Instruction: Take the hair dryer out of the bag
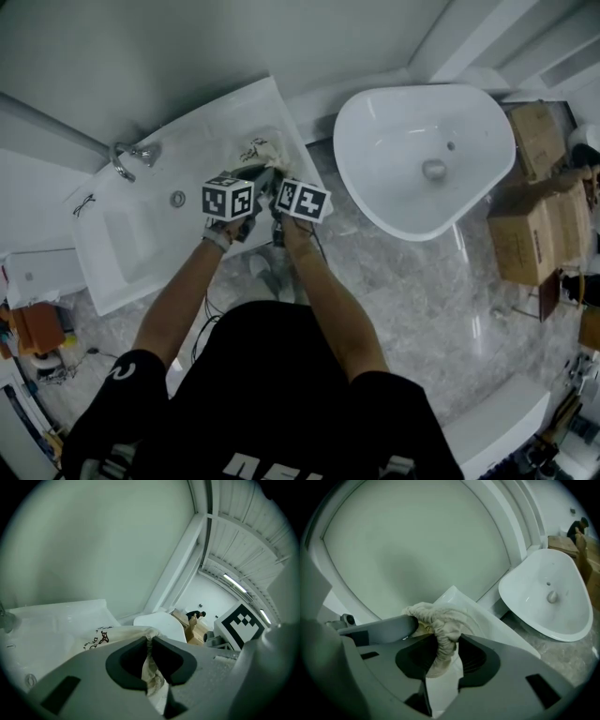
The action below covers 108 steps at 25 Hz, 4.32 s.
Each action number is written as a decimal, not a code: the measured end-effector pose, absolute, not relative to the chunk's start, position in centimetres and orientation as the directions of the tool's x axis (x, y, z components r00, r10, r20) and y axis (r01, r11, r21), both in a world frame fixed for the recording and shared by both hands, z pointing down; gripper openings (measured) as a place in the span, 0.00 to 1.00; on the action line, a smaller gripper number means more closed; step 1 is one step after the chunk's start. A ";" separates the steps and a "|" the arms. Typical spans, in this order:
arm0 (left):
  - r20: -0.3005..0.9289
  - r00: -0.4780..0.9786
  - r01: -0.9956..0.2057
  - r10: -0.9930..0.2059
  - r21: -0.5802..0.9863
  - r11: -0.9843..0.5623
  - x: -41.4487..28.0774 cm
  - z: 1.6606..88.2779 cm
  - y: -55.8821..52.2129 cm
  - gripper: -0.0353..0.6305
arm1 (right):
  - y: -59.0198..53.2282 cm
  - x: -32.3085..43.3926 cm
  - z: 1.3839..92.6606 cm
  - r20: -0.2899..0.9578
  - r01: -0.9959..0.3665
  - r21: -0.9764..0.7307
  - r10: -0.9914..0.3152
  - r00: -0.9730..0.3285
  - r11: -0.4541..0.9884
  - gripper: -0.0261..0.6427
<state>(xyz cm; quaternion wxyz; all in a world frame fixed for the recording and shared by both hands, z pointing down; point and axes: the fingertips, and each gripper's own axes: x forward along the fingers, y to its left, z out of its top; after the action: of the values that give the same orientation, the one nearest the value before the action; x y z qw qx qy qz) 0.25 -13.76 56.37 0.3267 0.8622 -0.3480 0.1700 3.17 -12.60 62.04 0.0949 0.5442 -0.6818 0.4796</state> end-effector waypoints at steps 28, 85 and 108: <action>0.537 0.638 -0.759 -0.552 0.318 -0.568 -0.9 57.1 -15.0 0.10 | -14.2 3.0 60.1 0.613 -0.907 -0.383 -0.686 -0.391 0.174 0.19; 0.595 0.484 -0.871 -0.642 0.256 -0.420 -10.0 54.4 -12.5 0.11 | -12.3 12.0 57.1 0.607 -0.951 -0.301 -0.754 -0.251 0.074 0.18; 0.521 0.770 -0.621 -0.370 0.476 -0.622 5.8 58.4 -8.5 0.09 | -5.9 18.6 67.7 0.724 -0.975 -0.212 -0.660 -0.200 0.062 0.19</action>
<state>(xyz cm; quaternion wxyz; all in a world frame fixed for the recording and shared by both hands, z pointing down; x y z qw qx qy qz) 5.84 -8.48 58.39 0.3312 0.8804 -0.2814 0.1898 18.61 -5.86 67.66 0.2272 0.5905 -0.6924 0.3470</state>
